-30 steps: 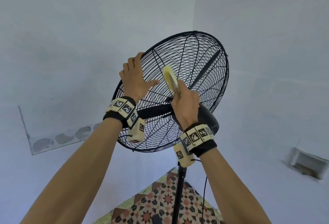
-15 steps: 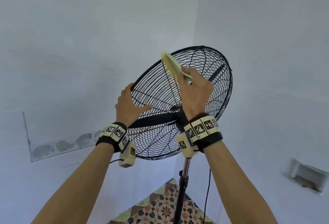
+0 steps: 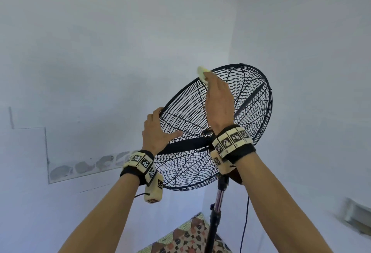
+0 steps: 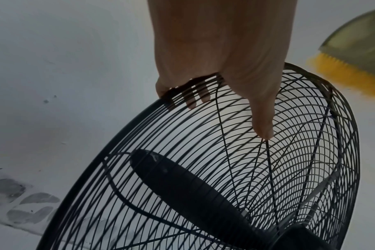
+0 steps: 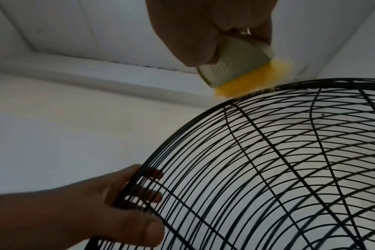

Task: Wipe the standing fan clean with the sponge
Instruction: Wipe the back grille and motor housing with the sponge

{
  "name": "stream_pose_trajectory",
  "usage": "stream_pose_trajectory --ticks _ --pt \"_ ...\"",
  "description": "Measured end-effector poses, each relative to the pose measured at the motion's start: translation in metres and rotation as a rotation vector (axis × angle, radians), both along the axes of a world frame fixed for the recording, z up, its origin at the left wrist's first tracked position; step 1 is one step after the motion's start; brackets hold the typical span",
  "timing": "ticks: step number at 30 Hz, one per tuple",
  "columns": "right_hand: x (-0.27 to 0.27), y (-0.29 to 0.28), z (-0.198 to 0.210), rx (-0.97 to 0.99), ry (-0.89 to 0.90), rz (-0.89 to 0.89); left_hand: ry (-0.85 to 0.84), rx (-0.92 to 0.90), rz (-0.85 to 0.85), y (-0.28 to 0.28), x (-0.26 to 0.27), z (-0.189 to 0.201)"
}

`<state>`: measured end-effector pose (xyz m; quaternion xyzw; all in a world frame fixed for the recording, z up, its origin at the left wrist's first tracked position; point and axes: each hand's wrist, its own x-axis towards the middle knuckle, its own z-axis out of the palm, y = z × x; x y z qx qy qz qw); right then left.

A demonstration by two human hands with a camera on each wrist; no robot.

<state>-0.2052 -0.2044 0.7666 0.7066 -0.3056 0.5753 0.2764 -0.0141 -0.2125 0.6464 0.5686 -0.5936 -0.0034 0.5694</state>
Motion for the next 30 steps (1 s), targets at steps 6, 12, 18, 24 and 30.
stream_pose_trajectory --ticks 6,12,18,24,30 --pt "0.031 0.005 -0.052 -0.083 0.509 0.124 0.037 -0.007 0.01 -0.009 0.004 -0.007" --pt "0.023 0.011 -0.026 0.021 0.18 0.26 0.034 0.002 0.002 -0.003 0.001 -0.004" --pt "0.031 0.027 -0.047 0.109 0.538 0.154 0.075 0.048 0.008 -0.013 0.004 -0.01" --pt "0.031 0.024 -0.044 0.09 0.167 0.304 0.037 -0.002 -0.02 -0.001 0.003 -0.008" --pt "0.026 0.008 -0.059 -0.021 0.329 0.182 0.068 0.027 -0.01 0.002 -0.001 -0.009"
